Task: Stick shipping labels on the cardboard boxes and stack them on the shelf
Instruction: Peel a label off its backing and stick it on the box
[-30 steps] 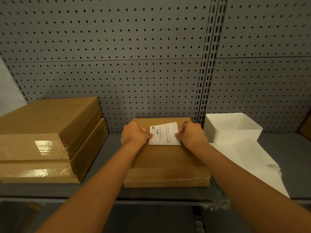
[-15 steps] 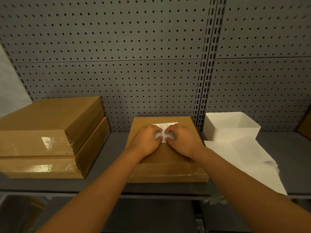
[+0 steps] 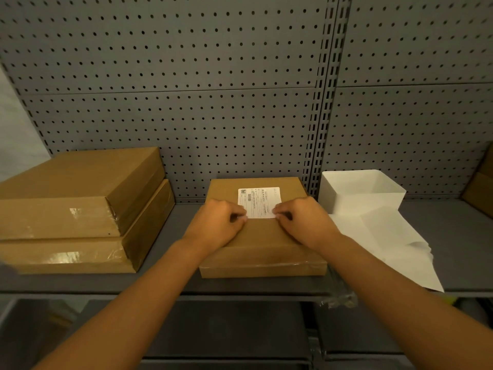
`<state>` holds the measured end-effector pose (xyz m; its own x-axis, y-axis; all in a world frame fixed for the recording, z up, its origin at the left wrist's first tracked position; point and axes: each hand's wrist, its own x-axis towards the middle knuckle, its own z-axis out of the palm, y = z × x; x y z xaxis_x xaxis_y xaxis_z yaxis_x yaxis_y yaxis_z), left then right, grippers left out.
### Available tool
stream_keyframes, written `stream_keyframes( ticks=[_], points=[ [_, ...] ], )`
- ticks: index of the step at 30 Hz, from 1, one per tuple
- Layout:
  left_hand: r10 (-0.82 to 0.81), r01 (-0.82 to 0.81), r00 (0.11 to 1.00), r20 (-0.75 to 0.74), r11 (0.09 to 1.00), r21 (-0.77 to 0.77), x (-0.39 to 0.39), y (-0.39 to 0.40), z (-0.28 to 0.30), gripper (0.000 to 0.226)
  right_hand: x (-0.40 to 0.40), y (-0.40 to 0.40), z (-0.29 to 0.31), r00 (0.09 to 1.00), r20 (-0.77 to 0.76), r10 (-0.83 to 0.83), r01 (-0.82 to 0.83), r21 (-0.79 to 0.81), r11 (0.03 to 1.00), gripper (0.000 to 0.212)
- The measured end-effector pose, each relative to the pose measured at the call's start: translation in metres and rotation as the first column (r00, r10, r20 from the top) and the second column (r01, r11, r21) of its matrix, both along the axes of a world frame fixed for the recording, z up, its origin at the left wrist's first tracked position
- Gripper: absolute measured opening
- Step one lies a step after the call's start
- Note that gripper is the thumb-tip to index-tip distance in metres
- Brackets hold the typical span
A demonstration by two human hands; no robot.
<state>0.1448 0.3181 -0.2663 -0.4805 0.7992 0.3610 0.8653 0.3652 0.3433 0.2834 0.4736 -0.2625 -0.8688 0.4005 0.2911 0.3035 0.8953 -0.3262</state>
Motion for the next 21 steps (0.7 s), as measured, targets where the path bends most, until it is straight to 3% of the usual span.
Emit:
stream_keyframes(
  ticks=[4,10,13,15,18,21],
  points=[
    [-0.088,0.088,0.996,0.002,0.995,-0.045,0.009,-0.001,-0.003,0.027,0.001,-0.012,-0.006,0.991,0.028,0.128,-0.128,0.017,0.992,0.028],
    [0.029,-0.028,0.999,-0.037,0.999,0.030,-0.003,-0.011,0.003,0.024,0.017,0.010,-0.003,0.998,-0.041,-0.044,0.047,0.067,0.997,0.028],
    [-0.069,0.069,0.997,-0.019,0.998,-0.011,0.008,0.009,0.001,0.033,0.001,-0.005,-0.004,0.994,0.013,0.109,-0.110,0.056,0.992,0.034],
    [-0.048,0.046,0.998,-0.028,0.996,-0.077,0.007,0.012,-0.003,0.032,-0.004,-0.006,-0.005,0.981,0.094,0.170,-0.172,0.015,0.985,0.038],
    [0.063,-0.067,0.995,-0.074,0.996,-0.054,-0.008,0.008,-0.008,0.027,-0.002,0.008,-0.005,0.997,0.068,0.041,-0.041,-0.010,0.999,0.038],
    [-0.033,0.029,0.998,-0.060,0.997,-0.075,-0.008,0.022,-0.006,0.034,-0.017,0.004,-0.005,0.996,0.076,0.045,-0.047,0.031,0.998,0.040]
  ],
)
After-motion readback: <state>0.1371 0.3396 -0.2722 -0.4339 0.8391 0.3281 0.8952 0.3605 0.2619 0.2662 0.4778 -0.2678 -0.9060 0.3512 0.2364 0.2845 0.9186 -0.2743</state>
